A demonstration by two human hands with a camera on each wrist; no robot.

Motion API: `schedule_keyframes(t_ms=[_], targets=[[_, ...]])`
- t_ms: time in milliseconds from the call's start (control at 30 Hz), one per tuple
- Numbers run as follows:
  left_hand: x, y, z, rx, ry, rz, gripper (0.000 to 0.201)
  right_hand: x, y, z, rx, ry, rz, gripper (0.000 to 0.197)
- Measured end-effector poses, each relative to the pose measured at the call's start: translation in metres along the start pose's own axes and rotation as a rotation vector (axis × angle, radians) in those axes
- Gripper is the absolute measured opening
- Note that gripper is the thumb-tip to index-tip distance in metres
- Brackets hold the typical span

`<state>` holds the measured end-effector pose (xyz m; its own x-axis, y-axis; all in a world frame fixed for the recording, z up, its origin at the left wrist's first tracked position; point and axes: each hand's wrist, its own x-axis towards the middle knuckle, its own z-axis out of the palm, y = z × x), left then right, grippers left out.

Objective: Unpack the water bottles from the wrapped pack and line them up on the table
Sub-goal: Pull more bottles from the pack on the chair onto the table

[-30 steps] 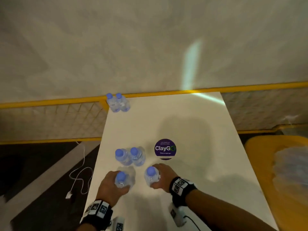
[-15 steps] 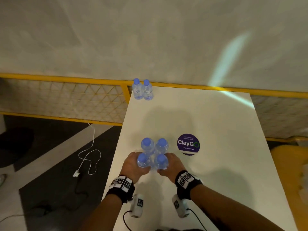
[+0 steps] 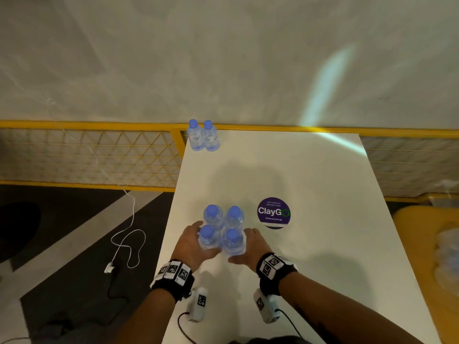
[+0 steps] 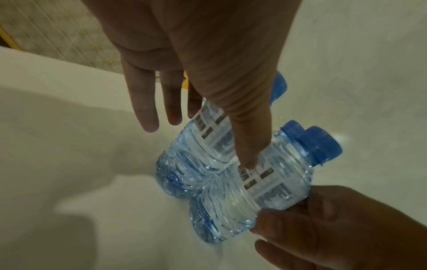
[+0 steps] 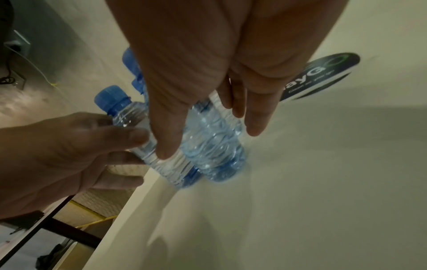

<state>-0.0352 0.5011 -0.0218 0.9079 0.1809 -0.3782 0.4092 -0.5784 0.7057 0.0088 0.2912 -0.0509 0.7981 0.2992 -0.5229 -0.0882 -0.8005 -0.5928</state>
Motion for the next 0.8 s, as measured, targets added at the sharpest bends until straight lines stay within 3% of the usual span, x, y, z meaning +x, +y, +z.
schedule_keyframes(t_ms=[67, 100, 167, 233, 300, 400, 533, 667, 800], targets=[[-0.015, -0.002, -0.002, 0.028, 0.14, 0.014, 0.101, -0.011, 0.017, -0.015, 0.001, -0.038, 0.019, 0.102], [-0.023, -0.001, -0.003, 0.061, 0.234, 0.057, 0.103, -0.017, 0.03, -0.024, 0.013, -0.048, 0.02, 0.1], [-0.035, 0.011, -0.004, 0.145, 0.402, 0.22, 0.081, -0.036, 0.064, -0.053, 0.056, -0.034, 0.039, 0.083], [-0.044, 0.035, 0.005, 0.154, 0.416, 0.392, 0.049, -0.065, 0.109, -0.084, 0.093, 0.035, 0.068, 0.061], [-0.046, 0.065, 0.028, 0.153, 0.234, 0.504, 0.027, -0.101, 0.163, -0.113, 0.129, 0.128, 0.139, 0.039], [-0.043, 0.115, 0.084, 0.149, -0.111, 0.613, 0.032, -0.158, 0.247, -0.147, 0.207, 0.273, 0.321, 0.022], [-0.038, 0.195, 0.18, 0.284, -0.527, 0.613, 0.028, -0.234, 0.331, -0.179, 0.304, 0.456, 0.517, 0.01], [-0.052, 0.279, 0.285, 0.43, -0.807, 0.599, 0.026, -0.285, 0.406, -0.204, 0.428, 0.584, 0.672, 0.011], [-0.08, 0.337, 0.395, 0.455, -0.964, 0.541, 0.055, -0.302, 0.451, -0.237, 0.566, 0.762, 0.703, 0.042]])
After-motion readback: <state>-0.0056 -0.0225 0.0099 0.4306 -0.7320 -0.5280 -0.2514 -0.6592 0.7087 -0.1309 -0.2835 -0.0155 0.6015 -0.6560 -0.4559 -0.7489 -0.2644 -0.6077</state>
